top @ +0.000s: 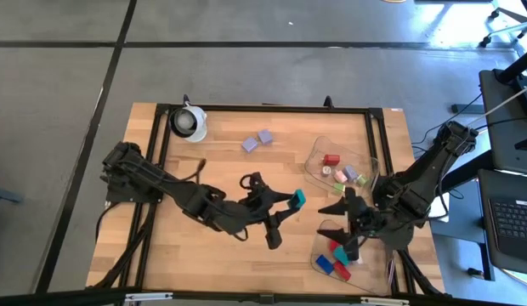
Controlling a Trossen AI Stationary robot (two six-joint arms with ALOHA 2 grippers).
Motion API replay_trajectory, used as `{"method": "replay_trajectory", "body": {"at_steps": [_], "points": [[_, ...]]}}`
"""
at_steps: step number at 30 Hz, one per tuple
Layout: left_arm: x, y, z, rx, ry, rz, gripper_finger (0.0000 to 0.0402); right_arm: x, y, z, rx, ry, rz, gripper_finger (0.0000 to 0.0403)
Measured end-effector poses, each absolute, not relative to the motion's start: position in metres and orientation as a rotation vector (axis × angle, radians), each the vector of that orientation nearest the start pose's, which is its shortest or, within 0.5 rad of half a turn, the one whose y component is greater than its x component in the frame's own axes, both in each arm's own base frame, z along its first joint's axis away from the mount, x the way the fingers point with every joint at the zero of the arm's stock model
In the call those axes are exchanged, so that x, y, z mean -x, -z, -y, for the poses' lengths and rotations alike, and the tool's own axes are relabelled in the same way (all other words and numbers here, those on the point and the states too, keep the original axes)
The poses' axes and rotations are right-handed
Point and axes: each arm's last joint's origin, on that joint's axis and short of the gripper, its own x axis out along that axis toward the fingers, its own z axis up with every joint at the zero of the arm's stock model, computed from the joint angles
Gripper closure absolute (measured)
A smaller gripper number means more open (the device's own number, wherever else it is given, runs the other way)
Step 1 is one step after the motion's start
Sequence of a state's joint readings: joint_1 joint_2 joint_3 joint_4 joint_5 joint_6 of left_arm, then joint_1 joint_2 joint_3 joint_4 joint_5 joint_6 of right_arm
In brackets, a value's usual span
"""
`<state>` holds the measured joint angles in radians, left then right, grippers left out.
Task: Pick & Place Office items
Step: Put the light blue digital clock into the bottom transparent bin
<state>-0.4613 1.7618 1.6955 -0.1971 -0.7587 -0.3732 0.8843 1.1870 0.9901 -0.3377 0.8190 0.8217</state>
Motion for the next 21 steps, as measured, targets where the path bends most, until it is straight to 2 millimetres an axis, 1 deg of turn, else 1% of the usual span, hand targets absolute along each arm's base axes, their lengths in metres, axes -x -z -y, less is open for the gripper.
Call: {"method": "replay_trajectory", "body": {"at_steps": [4,9,14,17,21], "points": [[-0.366,-0.398,0.163,0.182,-0.308,-0.091,0.0265,-0.180,-0.329,-0.180,-0.339,0.089,-0.208,0.0103],[-0.364,-0.407,0.169,0.127,-0.277,-0.032,0.0265,-0.188,-0.347,-0.178,-0.269,0.064,-0.082,0.0103],[-0.363,-0.408,0.173,0.114,-0.248,-0.022,0.0265,-0.195,-0.358,-0.174,-0.216,0.016,-0.009,0.0103],[-0.362,-0.409,0.175,0.118,-0.239,-0.016,0.0265,-0.198,-0.360,-0.171,-0.184,-0.005,0.009,0.0103],[-0.361,-0.409,0.179,0.119,-0.203,-0.019,0.0265,-0.204,-0.364,-0.166,-0.182,-0.019,0.034,0.0103]]}}
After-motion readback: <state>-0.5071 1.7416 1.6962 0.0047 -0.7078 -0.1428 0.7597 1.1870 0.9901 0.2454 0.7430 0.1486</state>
